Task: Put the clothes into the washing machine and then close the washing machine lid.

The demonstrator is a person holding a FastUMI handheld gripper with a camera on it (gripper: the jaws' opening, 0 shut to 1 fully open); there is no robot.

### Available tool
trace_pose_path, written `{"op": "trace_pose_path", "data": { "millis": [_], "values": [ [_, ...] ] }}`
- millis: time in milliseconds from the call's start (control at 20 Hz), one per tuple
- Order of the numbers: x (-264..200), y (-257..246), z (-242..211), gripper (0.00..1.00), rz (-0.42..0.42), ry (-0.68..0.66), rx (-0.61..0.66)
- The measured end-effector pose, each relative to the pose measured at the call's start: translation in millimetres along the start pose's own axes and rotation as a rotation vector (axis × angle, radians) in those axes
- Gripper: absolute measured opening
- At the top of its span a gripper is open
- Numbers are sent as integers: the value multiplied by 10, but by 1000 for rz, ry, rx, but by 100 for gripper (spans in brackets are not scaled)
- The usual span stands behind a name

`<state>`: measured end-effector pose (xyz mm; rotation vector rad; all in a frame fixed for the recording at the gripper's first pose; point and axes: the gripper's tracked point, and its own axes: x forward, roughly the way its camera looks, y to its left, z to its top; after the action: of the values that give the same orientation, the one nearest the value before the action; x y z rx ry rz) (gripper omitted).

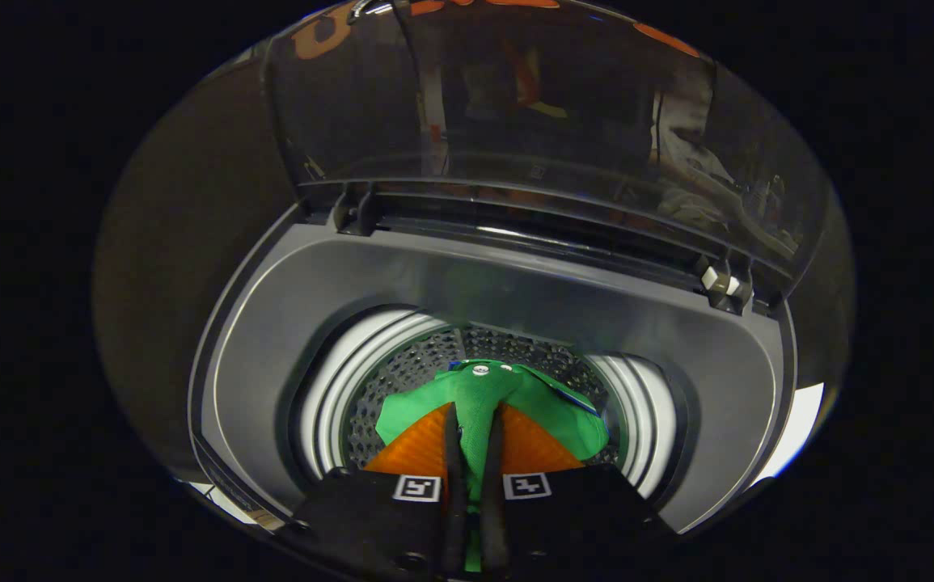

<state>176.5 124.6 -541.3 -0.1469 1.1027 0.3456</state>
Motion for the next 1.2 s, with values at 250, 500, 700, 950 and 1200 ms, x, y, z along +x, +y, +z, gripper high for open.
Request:
{"op": "trace_pose_path", "data": {
  "millis": [250,500,700,950,1200],
  "values": [
    [1,-47,4,34,-27,2,7],
    [-93,-8,-4,97,-35,-17,24],
    [-279,51,132,98,-24,-108,27],
    [-727,183,490,98,-5,-279,77],
    [-1415,262,1017,98,-10,-490,152]
  ]
}}
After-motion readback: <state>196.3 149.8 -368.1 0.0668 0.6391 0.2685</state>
